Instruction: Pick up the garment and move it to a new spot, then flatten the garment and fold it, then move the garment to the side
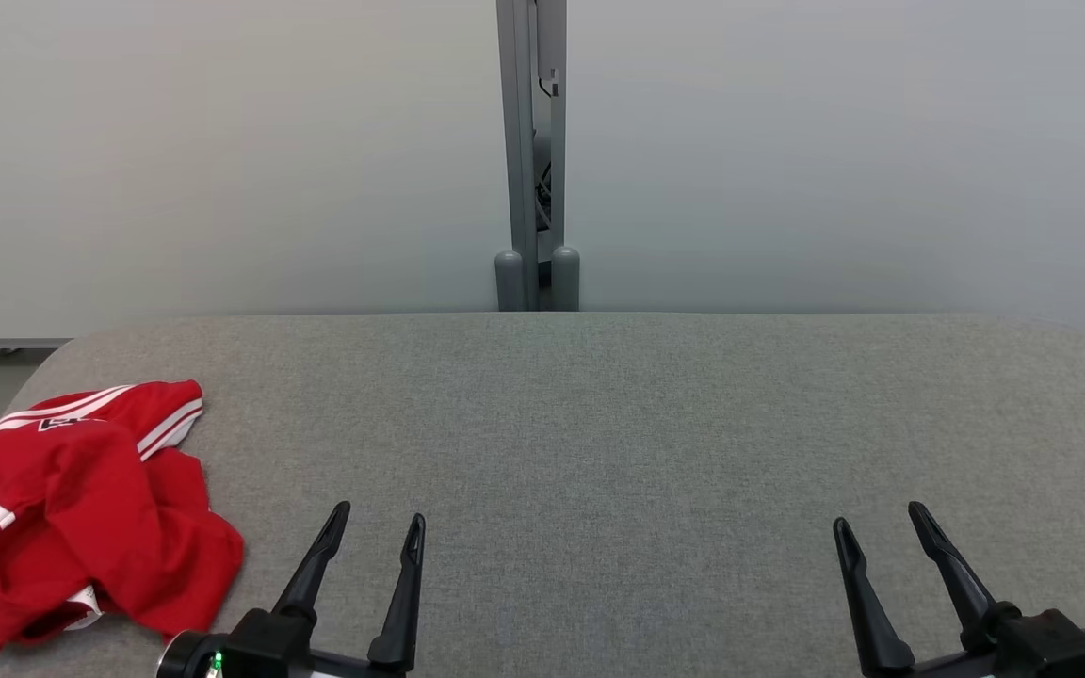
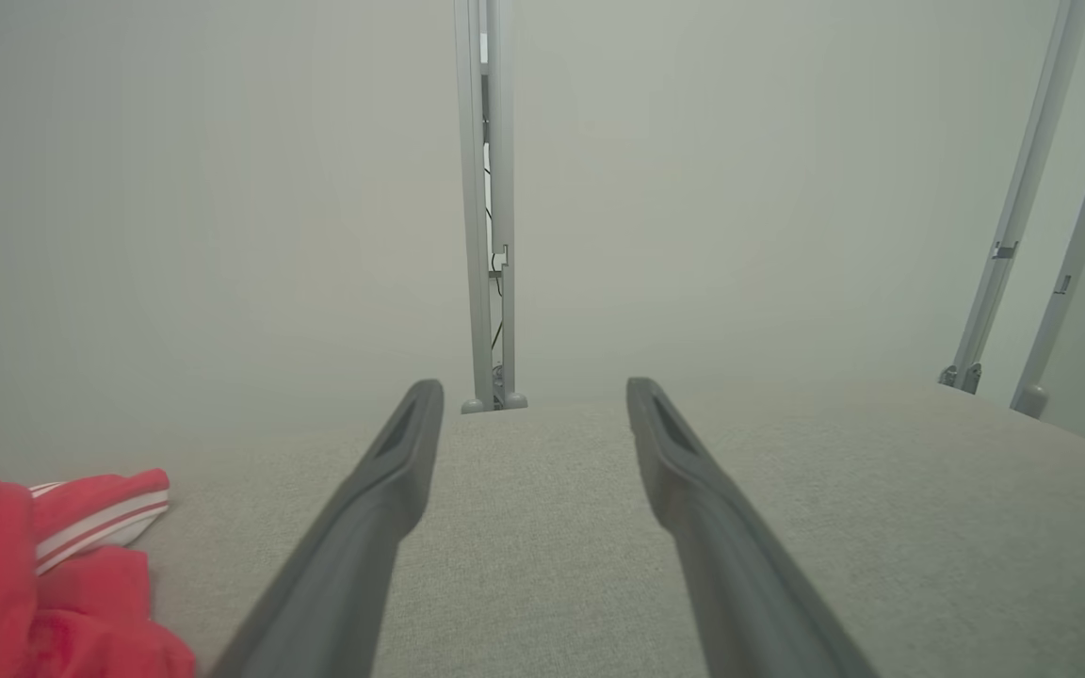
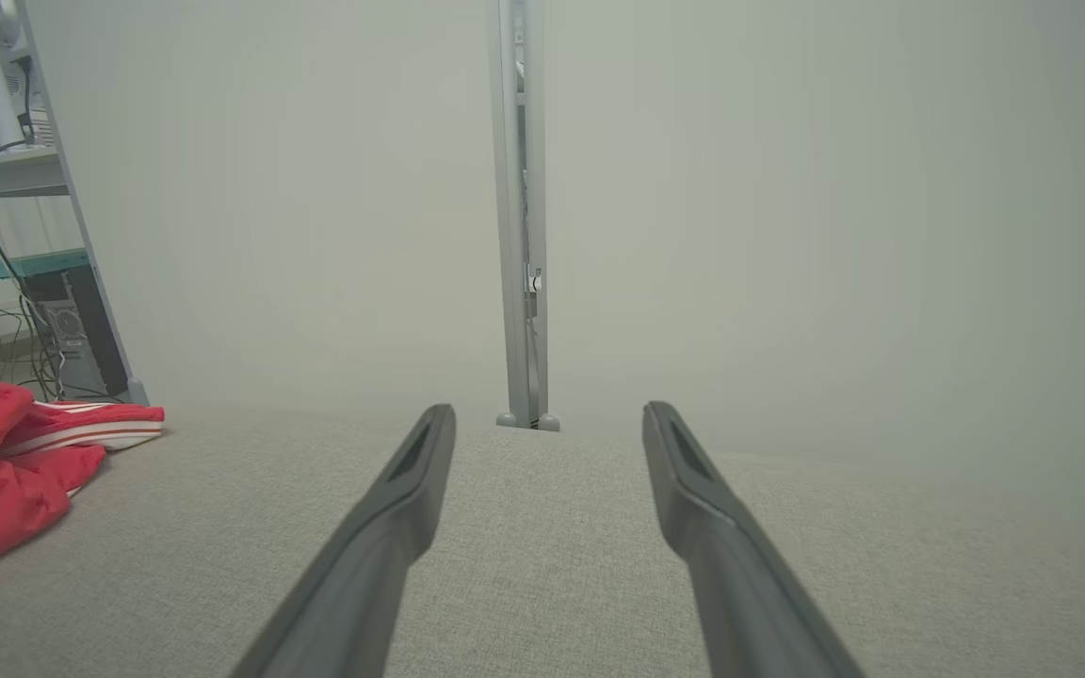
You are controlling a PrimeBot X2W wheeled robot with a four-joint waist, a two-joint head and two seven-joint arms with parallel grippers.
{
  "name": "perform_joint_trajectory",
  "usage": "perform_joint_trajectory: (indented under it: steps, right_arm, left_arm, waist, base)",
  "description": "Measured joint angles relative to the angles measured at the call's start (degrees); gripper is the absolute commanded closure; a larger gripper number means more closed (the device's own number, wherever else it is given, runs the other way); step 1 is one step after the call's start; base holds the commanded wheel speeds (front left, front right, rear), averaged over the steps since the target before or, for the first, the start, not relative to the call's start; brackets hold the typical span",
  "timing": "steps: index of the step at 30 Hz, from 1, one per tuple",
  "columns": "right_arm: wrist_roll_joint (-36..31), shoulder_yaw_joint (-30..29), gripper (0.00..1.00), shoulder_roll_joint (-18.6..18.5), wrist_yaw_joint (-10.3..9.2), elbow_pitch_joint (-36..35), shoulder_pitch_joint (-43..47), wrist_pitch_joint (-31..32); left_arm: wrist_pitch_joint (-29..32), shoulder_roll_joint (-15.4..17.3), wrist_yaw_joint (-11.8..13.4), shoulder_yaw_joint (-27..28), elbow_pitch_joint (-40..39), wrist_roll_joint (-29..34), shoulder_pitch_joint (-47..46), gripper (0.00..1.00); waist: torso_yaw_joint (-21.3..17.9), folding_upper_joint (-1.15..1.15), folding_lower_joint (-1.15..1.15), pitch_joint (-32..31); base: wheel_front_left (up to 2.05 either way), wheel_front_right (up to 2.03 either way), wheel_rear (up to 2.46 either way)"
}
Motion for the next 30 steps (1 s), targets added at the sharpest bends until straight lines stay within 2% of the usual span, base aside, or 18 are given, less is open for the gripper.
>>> perform_joint_trajectory:
  steps: [19, 30]
  right_arm:
    - [-0.88, 0.10, 0.00, -0.05, 0.00, -0.57, 0.56, -0.46]
    - [0.16, 0.57, 0.00, -0.11, 0.00, -1.01, 1.12, -0.46]
  left_arm:
    - [-0.24, 0.02, 0.09, 0.29, 0.92, 1.35, 0.09, 0.00]
    - [-0.25, 0.02, 0.05, 1.90, 0.83, 1.80, 0.11, 0.00]
  waist:
    - [0.65, 0.00, 0.00, 0.07]
    - [5.92, 0.00, 0.00, 0.78]
  base:
    - [0.00, 0.00, 0.00]
    - [0.00, 0.00, 0.00]
